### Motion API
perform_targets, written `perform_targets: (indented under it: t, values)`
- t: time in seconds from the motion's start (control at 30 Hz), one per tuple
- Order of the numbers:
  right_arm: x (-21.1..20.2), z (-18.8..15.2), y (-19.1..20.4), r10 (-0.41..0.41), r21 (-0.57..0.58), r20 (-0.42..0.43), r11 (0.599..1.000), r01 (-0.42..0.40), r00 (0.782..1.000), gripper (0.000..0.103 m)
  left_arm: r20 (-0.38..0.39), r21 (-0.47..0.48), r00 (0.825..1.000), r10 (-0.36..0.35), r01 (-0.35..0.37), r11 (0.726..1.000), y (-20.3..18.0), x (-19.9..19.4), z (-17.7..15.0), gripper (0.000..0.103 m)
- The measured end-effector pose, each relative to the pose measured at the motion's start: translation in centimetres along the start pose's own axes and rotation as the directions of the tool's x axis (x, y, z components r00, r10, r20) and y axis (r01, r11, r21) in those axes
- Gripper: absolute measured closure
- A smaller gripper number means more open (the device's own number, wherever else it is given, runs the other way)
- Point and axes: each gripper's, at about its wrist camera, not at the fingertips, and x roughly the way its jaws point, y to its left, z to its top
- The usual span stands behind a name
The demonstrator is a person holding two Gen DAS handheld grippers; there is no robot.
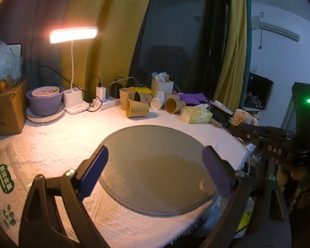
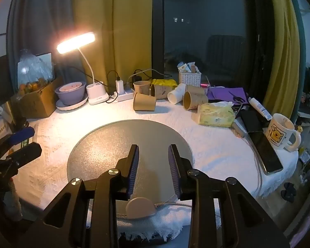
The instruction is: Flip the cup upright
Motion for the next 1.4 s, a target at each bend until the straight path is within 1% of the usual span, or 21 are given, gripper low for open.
perform_targets:
  t: [0.03,0.07,0.13,0.57,1.17,1.4]
  values:
    - [0.0,0.0,0.0,-0.001,0.0,0.001,1.0,0.001,1.0,0.072,-0.002,0.001,1.0,-0.003,0.003,1.0,-0.6,0.0,0.1,0.01]
    - [-0.1,0.0,0.0,0.0,-0.001,0.0,1.0,0.0,1.0,0.072,-0.006,-0.002,1.0,-0.011,0.011,1.0,0.1,0.2,0.4,0.01]
    - [-0.2,0.0,0.0,-0.002,-0.002,0.004,1.0,0.002,1.0,0.072,-0.009,0.001,1.0,-0.014,0.014,1.0,0.1,0.2,0.4,0.01]
    - [-0.5,0.0,0.0,-0.002,-0.002,0.006,1.0,0.002,1.0,0.071,-0.007,0.015,1.0,-0.013,0.013,1.0,-0.1,0.3,0.7,0.01]
    - [-0.8,0.1,-0.3,0.001,0.001,0.011,1.0,-0.001,1.0,0.071,-0.005,0.024,1.0,-0.011,0.011,1.0,-0.5,0.2,0.5,0.01]
    - [-0.9,0.2,-0.3,0.0,0.0,0.012,1.0,0.0,1.0,0.071,-0.007,0.033,1.0,-0.029,0.029,0.999,-0.8,-0.1,0.3,0.01]
